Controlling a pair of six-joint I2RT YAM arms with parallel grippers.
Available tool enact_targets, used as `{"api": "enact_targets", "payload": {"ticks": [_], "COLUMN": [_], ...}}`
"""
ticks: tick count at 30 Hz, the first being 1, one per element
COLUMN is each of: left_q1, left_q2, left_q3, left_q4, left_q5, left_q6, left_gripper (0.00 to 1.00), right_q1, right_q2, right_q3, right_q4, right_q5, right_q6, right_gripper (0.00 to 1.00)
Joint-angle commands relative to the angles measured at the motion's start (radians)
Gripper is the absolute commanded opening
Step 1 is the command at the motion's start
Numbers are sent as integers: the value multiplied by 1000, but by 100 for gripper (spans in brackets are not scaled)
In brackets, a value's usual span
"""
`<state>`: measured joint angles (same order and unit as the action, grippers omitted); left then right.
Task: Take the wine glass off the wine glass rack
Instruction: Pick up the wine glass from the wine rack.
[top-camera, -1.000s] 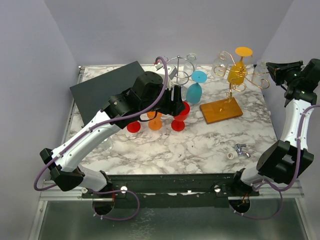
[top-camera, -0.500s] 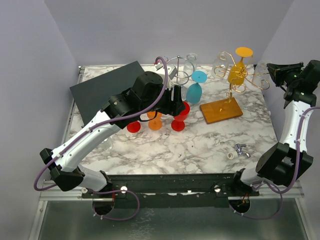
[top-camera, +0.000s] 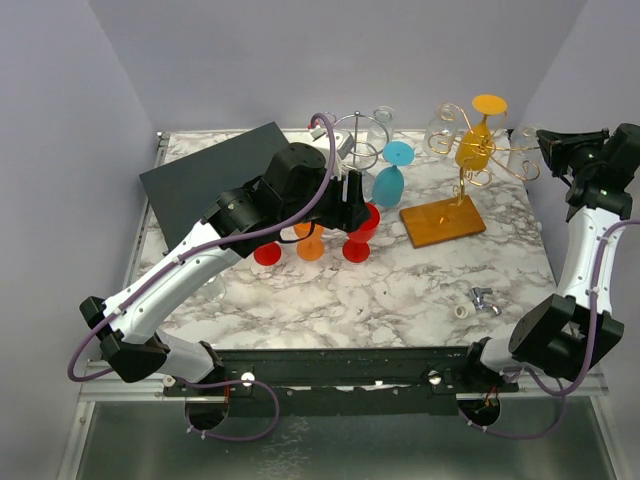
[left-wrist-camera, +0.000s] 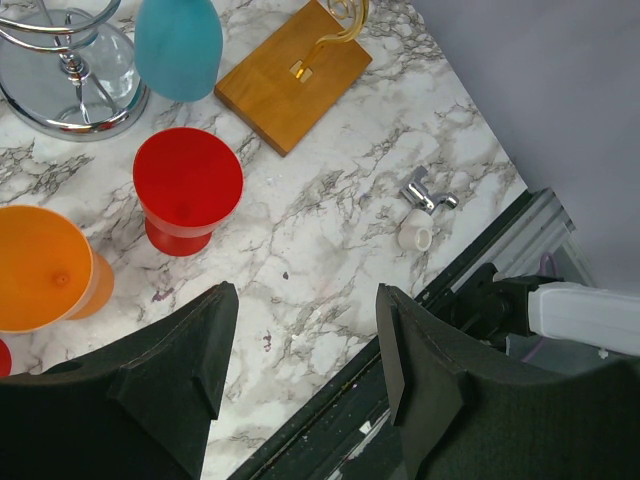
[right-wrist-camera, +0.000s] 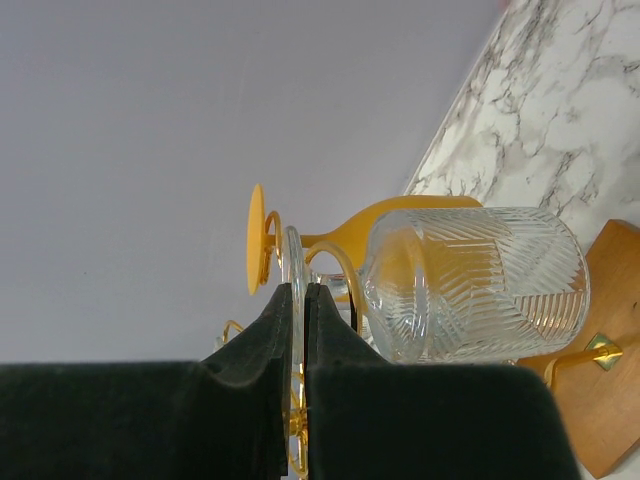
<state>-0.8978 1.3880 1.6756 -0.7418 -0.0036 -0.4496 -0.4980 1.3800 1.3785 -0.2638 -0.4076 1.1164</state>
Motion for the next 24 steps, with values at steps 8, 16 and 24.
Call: {"api": "enact_targets", "payload": {"ticks": [8, 16, 24], "left_q1": [4, 4, 4], "left_q2": [-14, -14, -15], "left_q3": [29, 29, 28], "left_q4": [13, 14, 14], "left_q5": [11, 11, 12], "left_q6": [-8, -6, -8], "left_gripper": [64, 64, 64], "right_q1": [6, 6, 7], "right_q2": [-73, -90, -96], "right_q3": [-30, -43, -45], "right_q4": [14, 40, 60], "right_q5": [27, 28, 6], "right_q6": [5, 13, 9], "right_gripper": [1, 1, 0]}}
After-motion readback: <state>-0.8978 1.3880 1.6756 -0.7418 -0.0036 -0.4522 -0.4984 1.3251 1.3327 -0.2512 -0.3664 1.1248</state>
